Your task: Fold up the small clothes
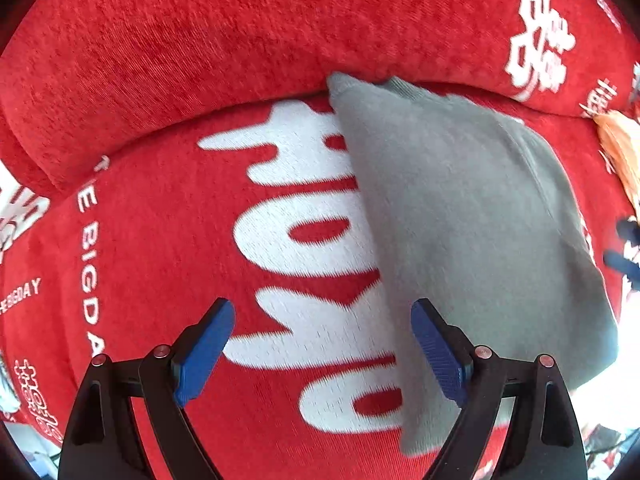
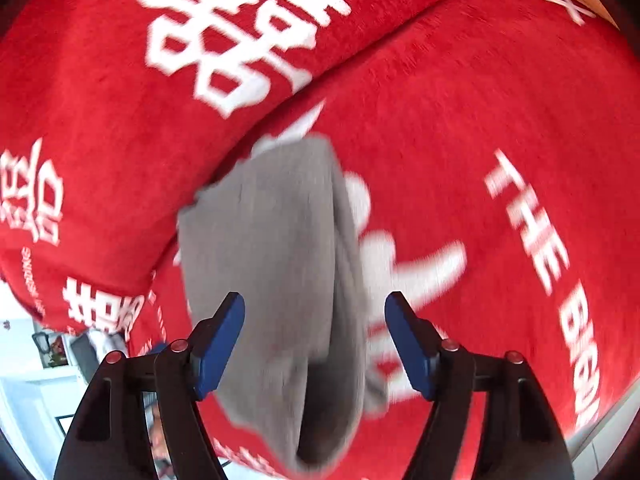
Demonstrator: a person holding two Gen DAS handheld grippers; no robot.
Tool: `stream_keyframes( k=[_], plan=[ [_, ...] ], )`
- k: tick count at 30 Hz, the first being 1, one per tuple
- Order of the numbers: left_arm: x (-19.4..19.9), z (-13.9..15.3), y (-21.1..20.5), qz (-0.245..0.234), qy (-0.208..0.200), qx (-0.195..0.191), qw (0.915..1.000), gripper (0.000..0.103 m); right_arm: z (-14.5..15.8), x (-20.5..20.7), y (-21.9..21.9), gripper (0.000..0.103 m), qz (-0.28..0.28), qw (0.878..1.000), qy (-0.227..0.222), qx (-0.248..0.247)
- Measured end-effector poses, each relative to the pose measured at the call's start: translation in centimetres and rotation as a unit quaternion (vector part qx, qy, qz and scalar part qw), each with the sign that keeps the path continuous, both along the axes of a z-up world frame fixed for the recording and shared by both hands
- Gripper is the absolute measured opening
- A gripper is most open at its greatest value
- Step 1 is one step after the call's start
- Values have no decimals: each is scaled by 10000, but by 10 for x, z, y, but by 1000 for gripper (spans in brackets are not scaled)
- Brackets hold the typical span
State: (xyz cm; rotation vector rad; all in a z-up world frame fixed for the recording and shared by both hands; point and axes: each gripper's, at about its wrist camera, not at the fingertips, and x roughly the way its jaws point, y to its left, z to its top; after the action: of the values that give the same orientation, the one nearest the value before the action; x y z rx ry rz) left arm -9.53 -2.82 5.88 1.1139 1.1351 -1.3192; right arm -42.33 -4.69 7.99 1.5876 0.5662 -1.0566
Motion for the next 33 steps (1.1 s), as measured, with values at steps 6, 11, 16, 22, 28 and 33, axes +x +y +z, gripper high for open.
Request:
stream_keyframes(
  k=[6,11,16,22,28,33],
  plan=[
    [-1,-15,20,3,253,406,9989,90,-21,7,72,77,-509,9956,-612,498],
    [-8,-14,26,5,189,370,9991,90,-20,45,39,11,142,9994,-273,145],
    [-12,-20,31,-156,-50,346,9993,90,-43,24,51,12,-100,9993,37,358],
    [3,-34,48,-74,-150,699,9974,90,-45,-1,87,37,-780,9943,141,708],
    [16,-8,53,-38,21,494,9988,90,11,3,92,37,-660,9963,549,96],
    [3,13,38,-11,327,224,9992,90,29,48,42,30,411,9958,712,-404]
  ],
)
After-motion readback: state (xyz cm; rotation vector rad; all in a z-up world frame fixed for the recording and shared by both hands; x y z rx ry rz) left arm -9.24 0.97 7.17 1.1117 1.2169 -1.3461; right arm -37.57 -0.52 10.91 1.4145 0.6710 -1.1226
